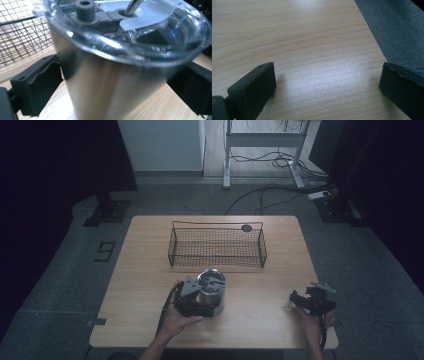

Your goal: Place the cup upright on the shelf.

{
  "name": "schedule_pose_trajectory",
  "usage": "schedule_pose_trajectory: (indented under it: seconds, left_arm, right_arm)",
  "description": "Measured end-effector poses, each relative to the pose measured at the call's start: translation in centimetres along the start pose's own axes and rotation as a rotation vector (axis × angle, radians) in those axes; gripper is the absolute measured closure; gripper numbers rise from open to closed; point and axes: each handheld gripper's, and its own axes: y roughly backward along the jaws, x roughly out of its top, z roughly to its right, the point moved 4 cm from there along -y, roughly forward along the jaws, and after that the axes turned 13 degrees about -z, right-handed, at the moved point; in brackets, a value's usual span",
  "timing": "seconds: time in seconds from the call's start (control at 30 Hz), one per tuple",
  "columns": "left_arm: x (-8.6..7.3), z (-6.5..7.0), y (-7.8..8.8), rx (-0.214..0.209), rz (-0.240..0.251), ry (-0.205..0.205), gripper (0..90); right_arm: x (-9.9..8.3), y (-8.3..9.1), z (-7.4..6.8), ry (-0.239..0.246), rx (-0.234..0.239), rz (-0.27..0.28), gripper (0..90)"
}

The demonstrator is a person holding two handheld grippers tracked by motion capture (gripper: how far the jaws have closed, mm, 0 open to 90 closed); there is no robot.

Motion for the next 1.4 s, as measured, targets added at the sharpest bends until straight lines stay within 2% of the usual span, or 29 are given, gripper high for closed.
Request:
schedule_pose_trajectory:
  seconds: [0.1, 0.47, 0.9, 1.03, 1.2, 1.4]
  left_arm:
    - [0.5, 0.1, -0.5, 0.018, 0.004, 0.001, 1.2]
    - [1.3, 0.1, -2.2, 0.026, 0.054, -0.008, 0.2]
    - [1.2, 0.0, -2.3, 0.031, 0.083, -0.025, 2.3]
    - [1.2, 0.1, -2.2, 0.038, 0.078, -0.027, 2.6]
    - [1.3, 0.2, -2.1, 0.025, 0.056, -0.047, 2.9]
    - [1.4, 0.0, -1.9, 0.016, 0.065, -0.036, 3.0]
  right_arm:
    - [0.0, 0.0, 0.0, 0.0, 0.0, 0.0, 0.6]
    - [0.0, 0.0, 0.0, -0.003, -0.002, 0.0, 0.6]
    - [0.0, 0.0, 0.1, -0.004, -0.003, 0.0, 0.5]
    - [0.0, 0.0, 0.1, -0.005, -0.003, 0.0, 0.6]
    - [0.0, 0.0, 0.1, -0.005, -0.004, 0.0, 0.6]
    - [0.0, 0.0, 0.1, -0.005, -0.004, 0.0, 0.6]
